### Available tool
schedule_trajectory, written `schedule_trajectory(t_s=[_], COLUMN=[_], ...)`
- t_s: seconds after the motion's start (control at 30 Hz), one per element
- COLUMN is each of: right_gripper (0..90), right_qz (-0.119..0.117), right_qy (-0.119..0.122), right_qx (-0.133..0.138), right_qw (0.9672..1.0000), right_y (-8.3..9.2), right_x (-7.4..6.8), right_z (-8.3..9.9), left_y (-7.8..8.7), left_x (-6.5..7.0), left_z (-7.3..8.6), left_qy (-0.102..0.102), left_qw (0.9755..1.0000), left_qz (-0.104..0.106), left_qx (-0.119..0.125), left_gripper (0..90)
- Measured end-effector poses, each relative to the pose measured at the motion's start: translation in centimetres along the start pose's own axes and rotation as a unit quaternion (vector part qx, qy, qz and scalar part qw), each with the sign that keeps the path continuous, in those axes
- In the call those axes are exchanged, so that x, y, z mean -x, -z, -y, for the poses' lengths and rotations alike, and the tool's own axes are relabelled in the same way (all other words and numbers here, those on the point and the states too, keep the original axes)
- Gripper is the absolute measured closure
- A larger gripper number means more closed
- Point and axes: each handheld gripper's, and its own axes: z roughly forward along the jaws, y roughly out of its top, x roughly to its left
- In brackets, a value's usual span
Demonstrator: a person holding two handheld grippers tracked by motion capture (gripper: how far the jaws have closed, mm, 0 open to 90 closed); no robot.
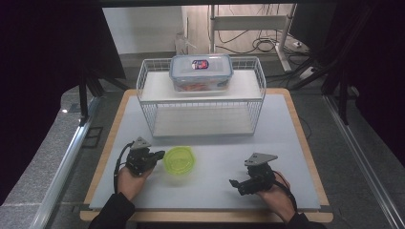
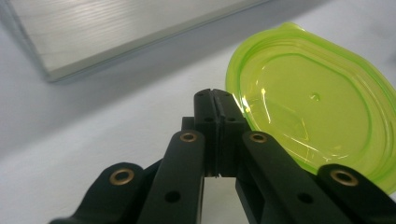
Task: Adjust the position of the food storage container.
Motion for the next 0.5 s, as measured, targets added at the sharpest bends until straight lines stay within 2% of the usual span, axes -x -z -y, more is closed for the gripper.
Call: schedule_trajectory(t_s=[0.5], right_gripper=[6.2], right_qz=[-0.001], right_qy=[-0.001], right_qx=[0.001], right_qw=[1.0000], right_y=[0.0], right_x=[0.1], right_z=[0.0], left_y=[-1.5], left_x=[4.6], left_z=[-0.6], left_qy=[-0.034], left_qw=[0.9982], left_qz=[0.046], left_qx=[-0.016], left_gripper=[90.0])
